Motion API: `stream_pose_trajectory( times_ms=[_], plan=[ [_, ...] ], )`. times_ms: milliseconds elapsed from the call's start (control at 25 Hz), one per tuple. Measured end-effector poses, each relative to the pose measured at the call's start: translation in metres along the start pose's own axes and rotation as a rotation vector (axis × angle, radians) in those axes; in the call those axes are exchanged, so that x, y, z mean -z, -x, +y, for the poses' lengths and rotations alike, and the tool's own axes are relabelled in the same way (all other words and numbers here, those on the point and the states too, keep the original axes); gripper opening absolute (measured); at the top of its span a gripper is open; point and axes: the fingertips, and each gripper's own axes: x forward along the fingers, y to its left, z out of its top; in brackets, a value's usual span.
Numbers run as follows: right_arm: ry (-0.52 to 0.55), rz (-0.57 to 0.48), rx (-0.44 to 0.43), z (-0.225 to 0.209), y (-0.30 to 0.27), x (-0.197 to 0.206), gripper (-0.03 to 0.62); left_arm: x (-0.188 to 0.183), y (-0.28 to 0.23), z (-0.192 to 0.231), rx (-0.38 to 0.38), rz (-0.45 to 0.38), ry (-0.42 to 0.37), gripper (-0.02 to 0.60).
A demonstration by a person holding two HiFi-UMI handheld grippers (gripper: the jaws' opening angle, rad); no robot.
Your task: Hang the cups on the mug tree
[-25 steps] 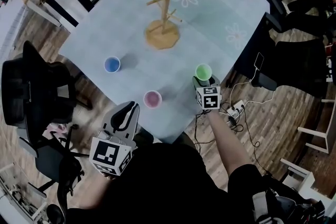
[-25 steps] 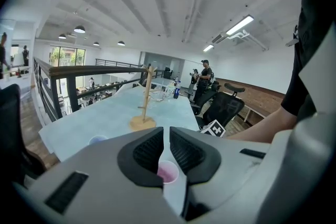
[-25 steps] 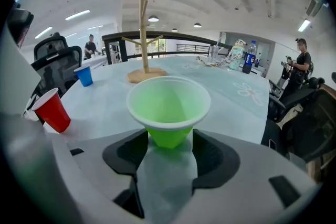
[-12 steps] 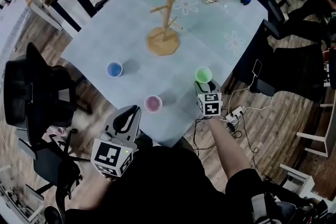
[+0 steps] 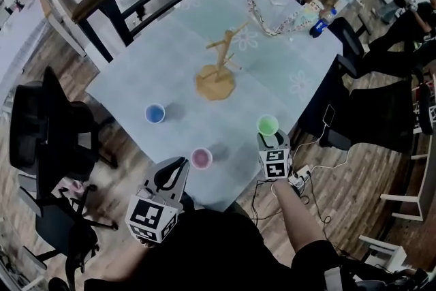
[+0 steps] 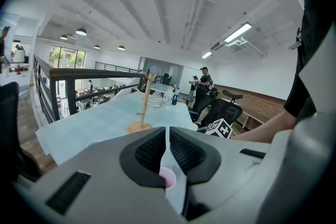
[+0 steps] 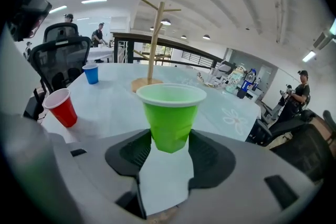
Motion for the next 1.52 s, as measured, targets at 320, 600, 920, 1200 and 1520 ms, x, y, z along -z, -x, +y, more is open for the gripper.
stream_pose_trajectory(
  times_ms=[320, 600, 920, 1200, 1520],
  plan=[
    [0.044, -0.023, 0.036, -0.015, 0.023, -0.023, 0.247, -0.005, 0.010, -0.001, 0.013, -0.039, 0.003, 0.031],
    [0.147, -0.073, 0.117, -0.046, 0.043, -0.075, 0.247, -0.012, 0.017, 0.002, 0.011, -0.068, 0.011, 0.031],
    [0.308, -0.117, 0.165, -0.060, 0.057, -0.124, 0.247, -0.015, 0.023, 0.008, 0.005, -0.089, 0.020, 0.031],
    [0.435, -0.072, 0.193, -0.066, 0.045, -0.167, 0.247, -0.015, 0.026, 0.013, 0.005, -0.102, 0.032, 0.031],
    [0.620, -0.017, 0.235, -0.057, 0.029, -0.196, 0.247, -0.013, 0.029, 0.017, 0.001, -0.096, 0.043, 0.031]
  ],
)
